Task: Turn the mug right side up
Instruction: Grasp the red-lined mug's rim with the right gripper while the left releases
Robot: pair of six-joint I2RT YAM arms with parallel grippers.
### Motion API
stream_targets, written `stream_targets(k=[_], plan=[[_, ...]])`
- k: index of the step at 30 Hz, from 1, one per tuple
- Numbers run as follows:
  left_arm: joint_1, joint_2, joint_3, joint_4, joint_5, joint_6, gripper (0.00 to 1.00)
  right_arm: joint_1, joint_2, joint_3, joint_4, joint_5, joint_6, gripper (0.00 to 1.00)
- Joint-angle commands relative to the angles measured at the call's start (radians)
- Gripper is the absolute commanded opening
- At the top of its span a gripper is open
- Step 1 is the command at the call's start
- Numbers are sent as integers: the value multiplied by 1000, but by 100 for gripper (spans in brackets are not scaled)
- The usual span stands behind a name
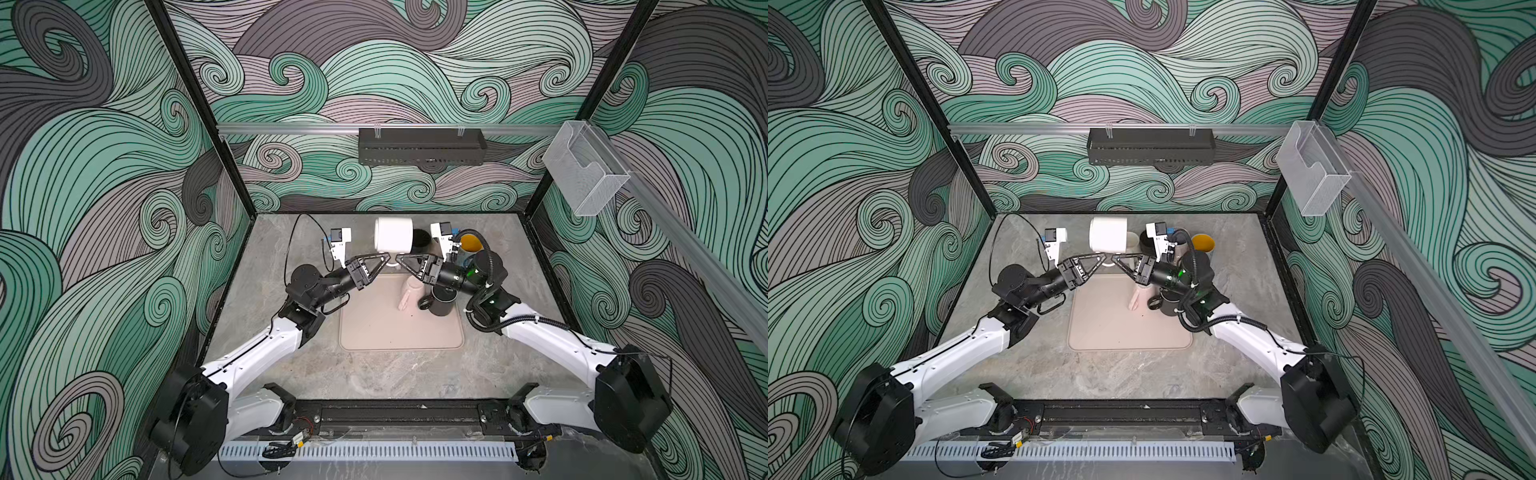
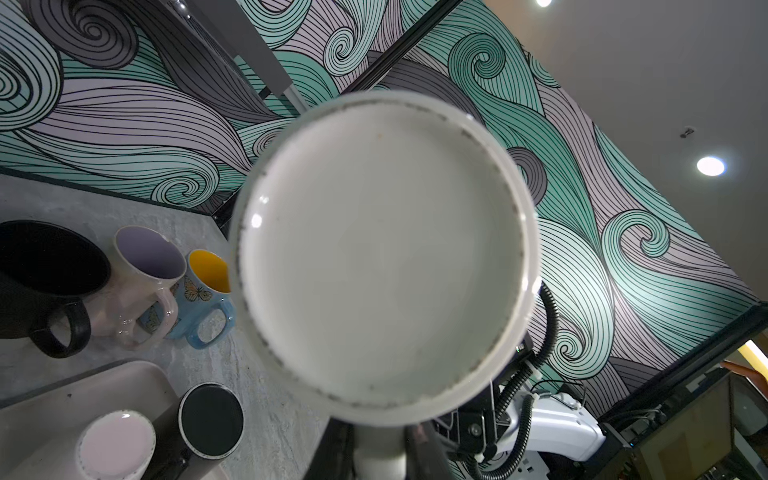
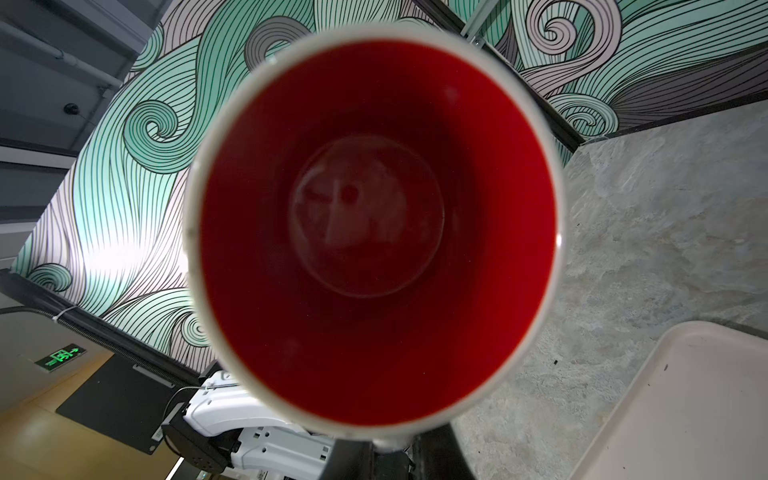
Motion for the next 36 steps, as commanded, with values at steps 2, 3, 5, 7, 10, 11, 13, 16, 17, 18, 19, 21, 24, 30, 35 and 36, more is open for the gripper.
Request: stream_targets(k=[2,3,5,7,10,11,13,16,17,18,19,21,24,30,35,36], plan=[[7,20,43,37,24,23,0,1,-20,3,76,-24,-3,0],[7,26,42,44,30,18,0,0,-17,4,82,-27,-2,0],[7,37,42,59,44,9,0,1,-15,6,98,-33,-2,0],[7,48,42,77,56,-4,0,0,-12,10,116,-38,-1,1],[7,71,44,124,75,-36,0,1,-8,14,154,-42,6,10],[7,78,45,134,80,-45,0,0,-8,15,162,-42,9,12],[7,92,47,163,88,-66,0,0,-3,20,176,-43,12,15],[7,110,48,198,97,-94,0,1,6,33,174,-45,12,20],[7,114,48,205,101,-99,0,1,9,36,175,-47,12,22],[7,116,49,208,102,-104,0,1,11,38,175,-46,11,23],[7,118,48,208,102,-105,0,0,13,38,175,-43,10,24],[7,116,51,203,106,-104,0,-1,18,43,174,-42,7,24],[7,114,49,202,107,-105,0,-1,25,50,173,-37,4,25],[5,120,49,206,117,-113,0,-3,24,72,164,-5,-11,25],[5,129,39,219,122,-122,0,-3,44,100,162,1,-2,0],[5,130,38,216,121,-122,0,-5,47,102,165,5,-1,0]])
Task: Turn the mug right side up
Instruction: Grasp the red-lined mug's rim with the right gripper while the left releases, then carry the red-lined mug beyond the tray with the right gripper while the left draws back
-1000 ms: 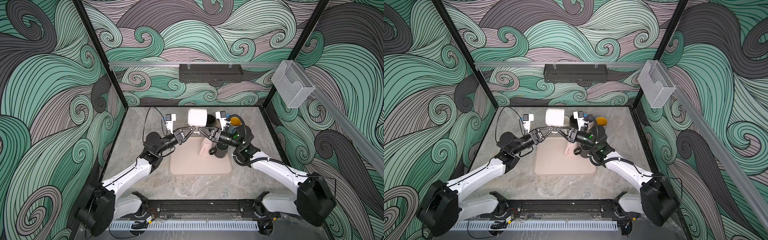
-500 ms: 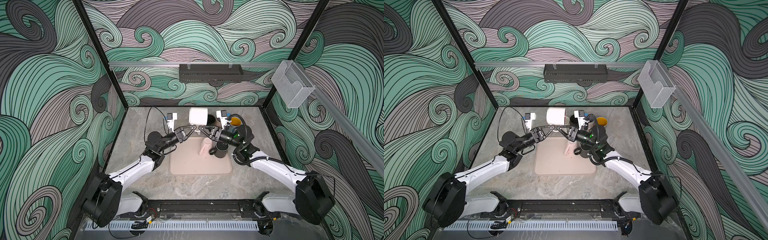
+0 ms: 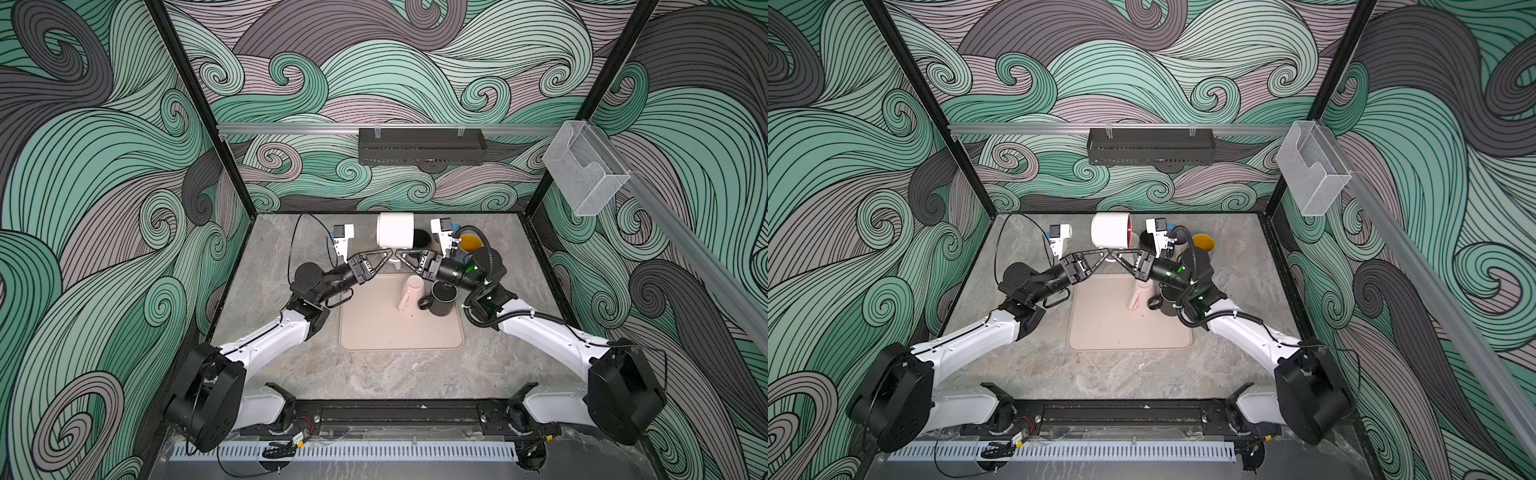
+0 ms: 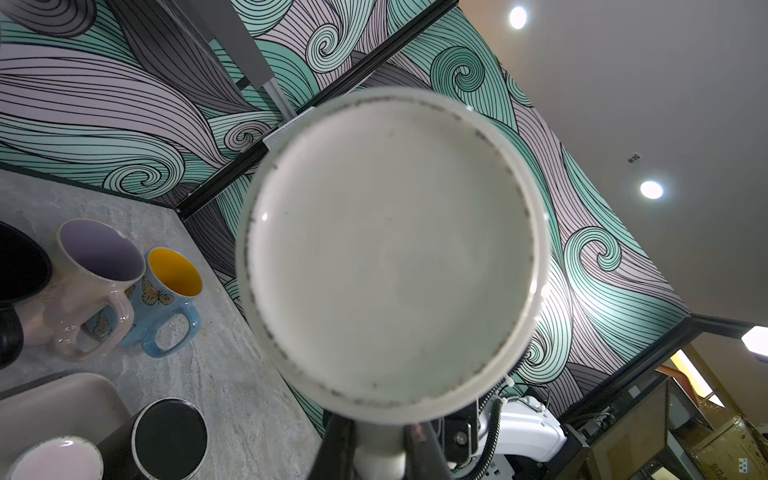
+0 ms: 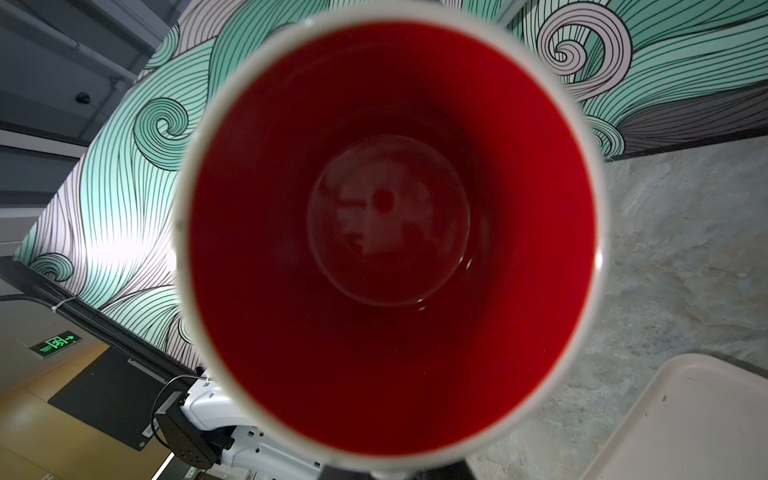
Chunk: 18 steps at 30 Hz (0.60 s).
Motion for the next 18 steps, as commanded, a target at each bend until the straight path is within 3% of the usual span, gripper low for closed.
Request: stream_targets(k=[1,4,6,8,11,14,18], plan=[[-7,13,22,13,60,17,0,7,2,67,106,13,8,0],[-5,-2,19,-63,56,48,0,8,10,77,97,12,15,0],[0,-45,26,-229,25,127,46,7,7,88,60,12,2,0],[3,-108,36,-424,-37,235,73,9,0,99,11,15,-25,0],[3,-220,49,-713,-193,393,83,11,-4,119,-61,26,-60,0],[1,-335,58,-969,-429,511,98,16,-3,151,-171,52,-100,0],[1,-462,11,-1094,-640,603,99,46,1,235,-436,167,-221,0]])
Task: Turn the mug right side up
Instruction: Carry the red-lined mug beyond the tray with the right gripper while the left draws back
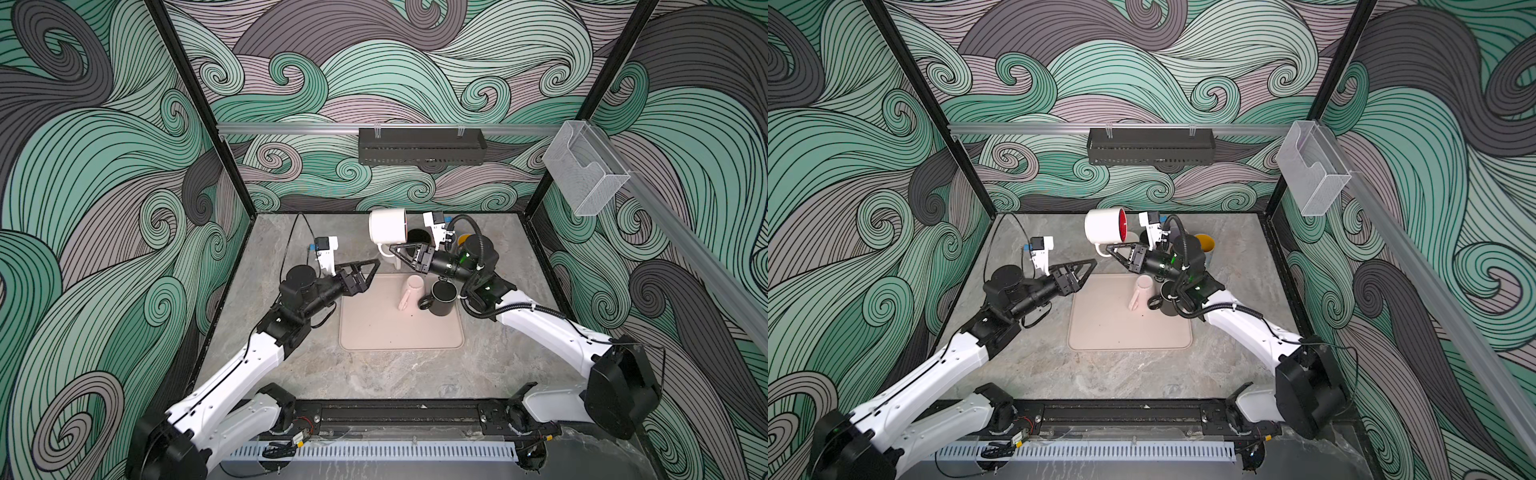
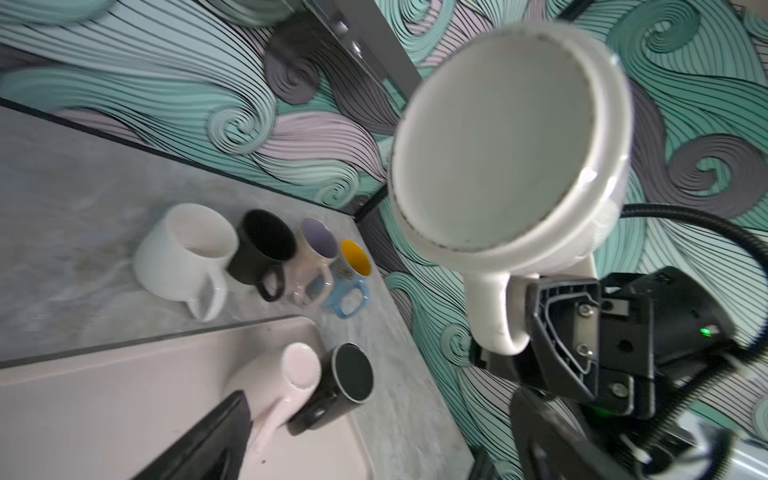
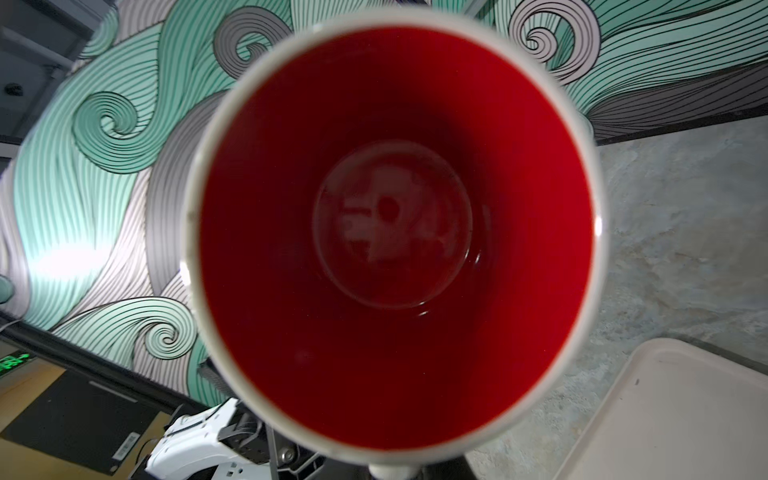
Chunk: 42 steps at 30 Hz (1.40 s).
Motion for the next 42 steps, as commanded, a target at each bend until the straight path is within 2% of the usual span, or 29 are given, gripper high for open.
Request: stream_targets(k=[1,2,4,8,13,16,25,31,42], plan=[[-2,-81,-19,-209,-242,161,99,31,-15,105,-187,128,-150,0],[-2,-101,-28,-218,-257,158,99,45,-4,137,-262,175,-181,0],[-2,-103,4,-340,-265,173,98,68,29,211,-420,295,-218,0],[-26,-8,145,-645,-263,227,99,107,144,388,-701,550,-293,0],[-151,32,161,-733,-437,233,98,148,305,560,-871,714,-349,0],[-192,40,154,-736,-466,235,98,173,394,658,-944,800,-380,0],[-253,84,138,-716,-408,246,99,192,586,815,-1004,846,-414,0],[-254,60,95,-674,-346,230,99,192,687,926,-1058,859,-429,0],[-254,-27,13,-556,-321,233,99,183,839,1076,-1103,839,-438,0]])
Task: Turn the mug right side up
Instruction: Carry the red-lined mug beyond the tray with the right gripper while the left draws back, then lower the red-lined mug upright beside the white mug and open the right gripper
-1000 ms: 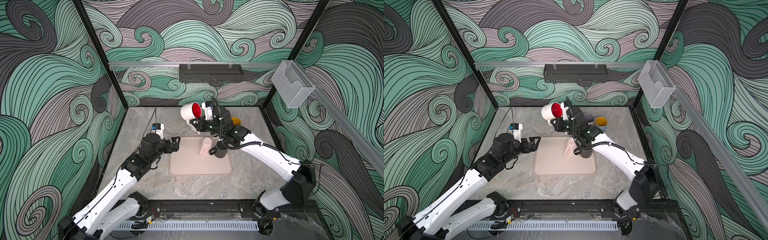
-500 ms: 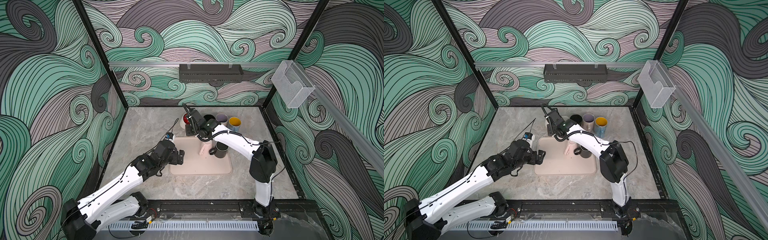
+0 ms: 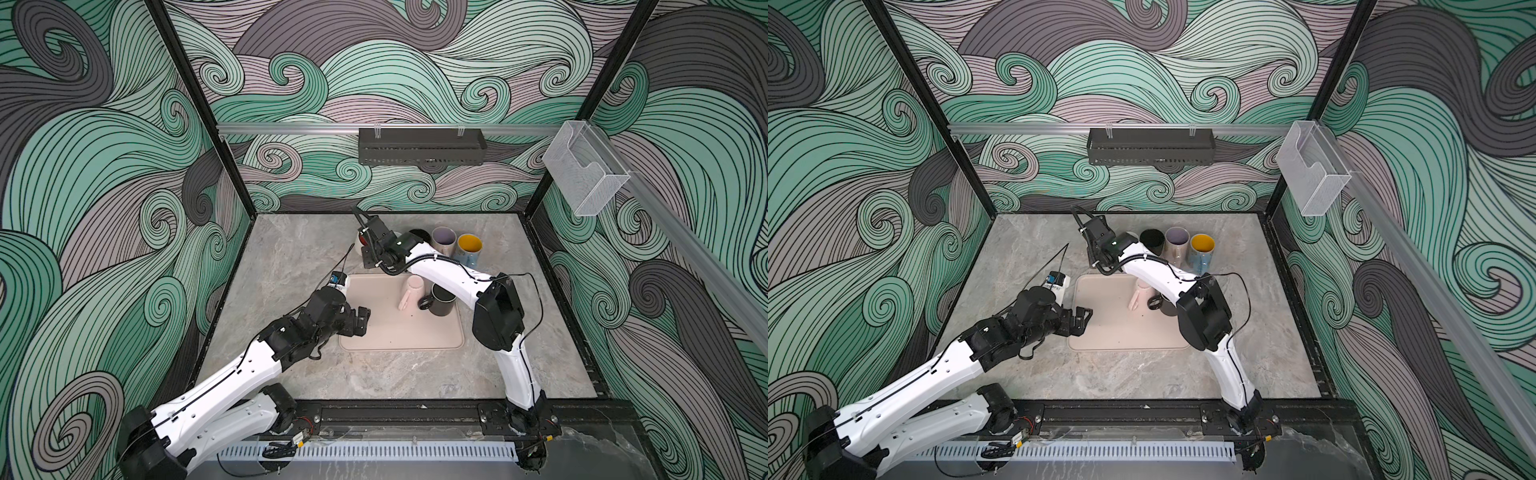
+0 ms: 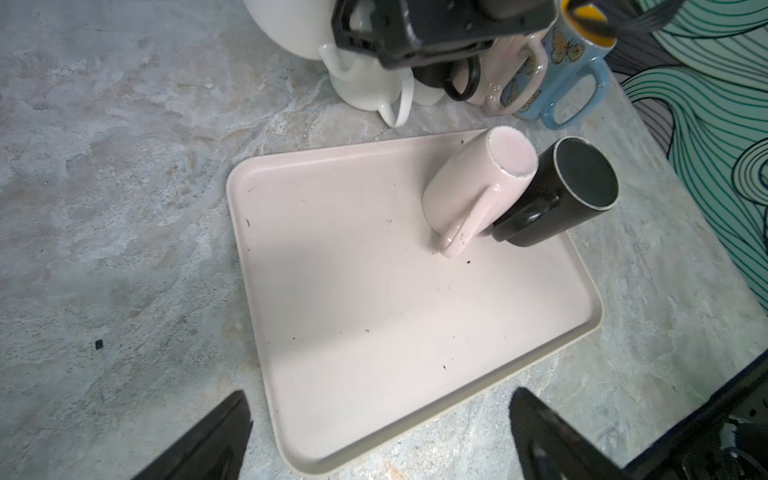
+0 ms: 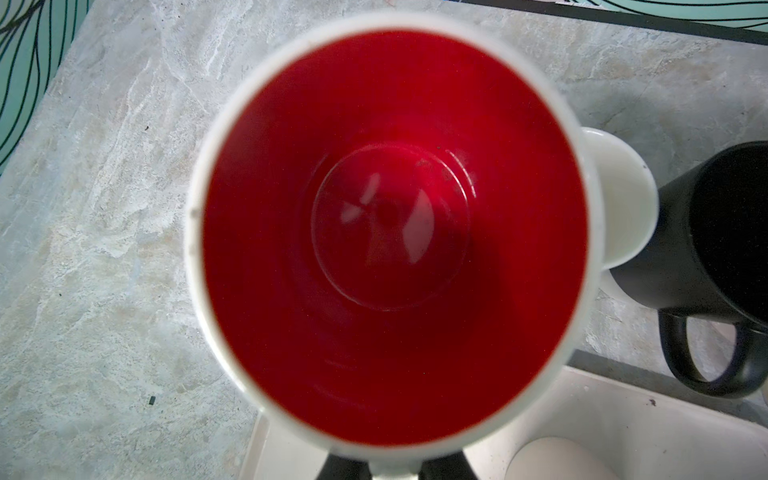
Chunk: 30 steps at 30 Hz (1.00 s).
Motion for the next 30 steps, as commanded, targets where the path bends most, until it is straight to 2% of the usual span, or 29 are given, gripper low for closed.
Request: stream_targets(k=[1,12,30], plan=[[-7,-23,-9,54,21,2,99,-7,25,74,16,26,-12,0],[-7,0,-28,96,50,-11,99,-41,113,139,4,-3,-15,0],[-7,39,-37,135,60,-15,98,-58,268,274,-40,40,-12,0]])
